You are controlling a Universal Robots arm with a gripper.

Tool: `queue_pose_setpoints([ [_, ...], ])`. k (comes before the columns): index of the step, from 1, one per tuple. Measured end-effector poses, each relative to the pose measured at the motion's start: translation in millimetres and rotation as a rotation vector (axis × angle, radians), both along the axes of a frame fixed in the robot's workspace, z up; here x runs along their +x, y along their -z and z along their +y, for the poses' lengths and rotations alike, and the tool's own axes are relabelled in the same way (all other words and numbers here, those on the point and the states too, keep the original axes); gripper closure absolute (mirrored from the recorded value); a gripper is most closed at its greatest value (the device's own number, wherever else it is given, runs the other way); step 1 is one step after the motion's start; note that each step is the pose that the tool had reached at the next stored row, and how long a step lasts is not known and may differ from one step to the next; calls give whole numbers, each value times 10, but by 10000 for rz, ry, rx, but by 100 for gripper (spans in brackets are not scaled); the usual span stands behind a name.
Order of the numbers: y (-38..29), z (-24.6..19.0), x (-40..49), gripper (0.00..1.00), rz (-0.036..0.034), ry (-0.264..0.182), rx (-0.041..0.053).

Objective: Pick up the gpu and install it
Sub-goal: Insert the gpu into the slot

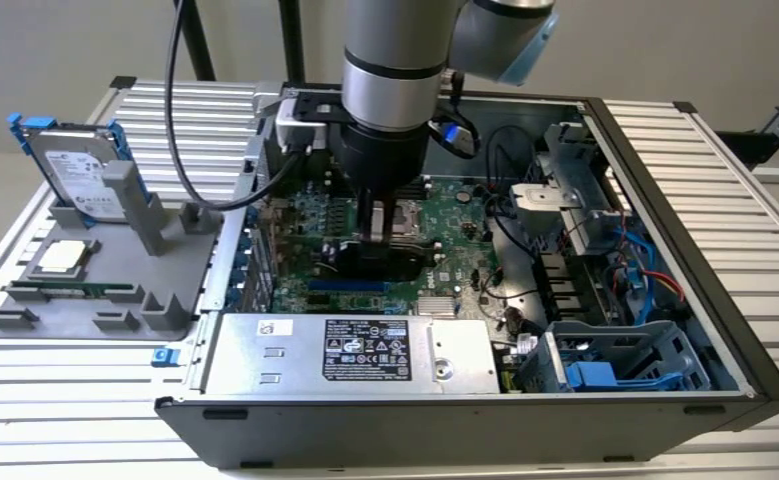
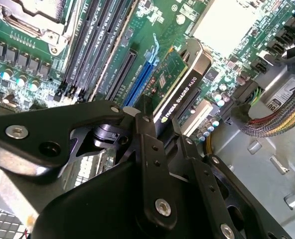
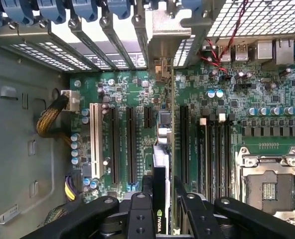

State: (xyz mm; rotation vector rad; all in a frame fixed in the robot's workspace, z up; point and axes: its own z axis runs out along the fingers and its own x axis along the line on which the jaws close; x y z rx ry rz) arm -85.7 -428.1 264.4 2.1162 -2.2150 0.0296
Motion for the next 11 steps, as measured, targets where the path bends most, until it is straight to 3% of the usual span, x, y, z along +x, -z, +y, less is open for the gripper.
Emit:
queue_pose_setpoints([
  [6, 35, 0, -76, 100, -7, 0, -1],
  [11, 72, 1, -89, 100, -11, -1, 3],
])
